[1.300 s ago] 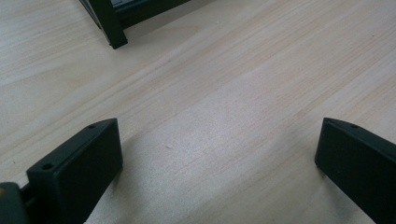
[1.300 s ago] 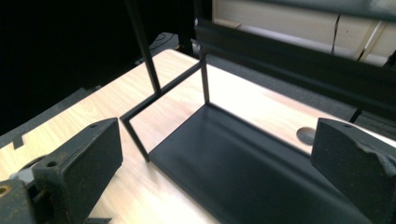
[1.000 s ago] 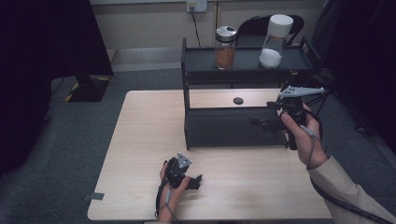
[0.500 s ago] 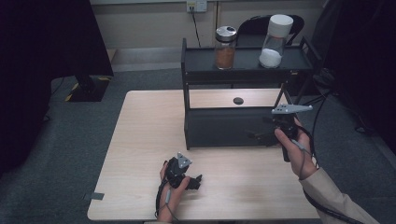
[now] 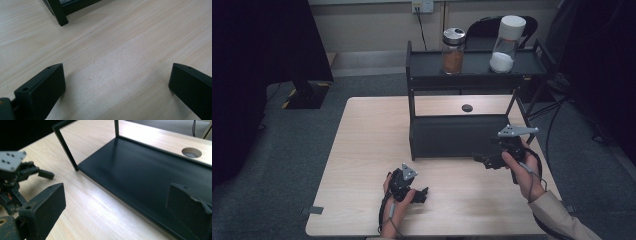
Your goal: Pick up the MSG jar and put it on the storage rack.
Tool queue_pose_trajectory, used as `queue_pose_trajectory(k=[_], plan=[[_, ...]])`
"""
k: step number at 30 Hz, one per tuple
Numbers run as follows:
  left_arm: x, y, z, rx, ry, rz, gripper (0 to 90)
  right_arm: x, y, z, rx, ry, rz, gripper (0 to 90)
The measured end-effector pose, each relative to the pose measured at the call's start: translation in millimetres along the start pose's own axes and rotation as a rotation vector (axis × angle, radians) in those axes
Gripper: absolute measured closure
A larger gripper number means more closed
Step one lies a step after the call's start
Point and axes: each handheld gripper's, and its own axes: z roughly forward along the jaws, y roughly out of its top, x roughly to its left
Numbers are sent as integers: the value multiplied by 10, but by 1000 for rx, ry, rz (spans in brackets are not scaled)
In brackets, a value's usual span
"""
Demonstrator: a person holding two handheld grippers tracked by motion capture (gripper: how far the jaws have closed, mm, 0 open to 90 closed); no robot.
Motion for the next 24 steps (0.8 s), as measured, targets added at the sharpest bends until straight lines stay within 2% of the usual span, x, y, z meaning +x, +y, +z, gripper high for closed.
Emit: queue_pose_trajectory(k=[13,24], plan=[[0,0,0,0,0,0,0,-21,-320,149,22,10,12,12],[0,0,0,0,0,0,0,-21,-536,247,42,20,-3,9]])
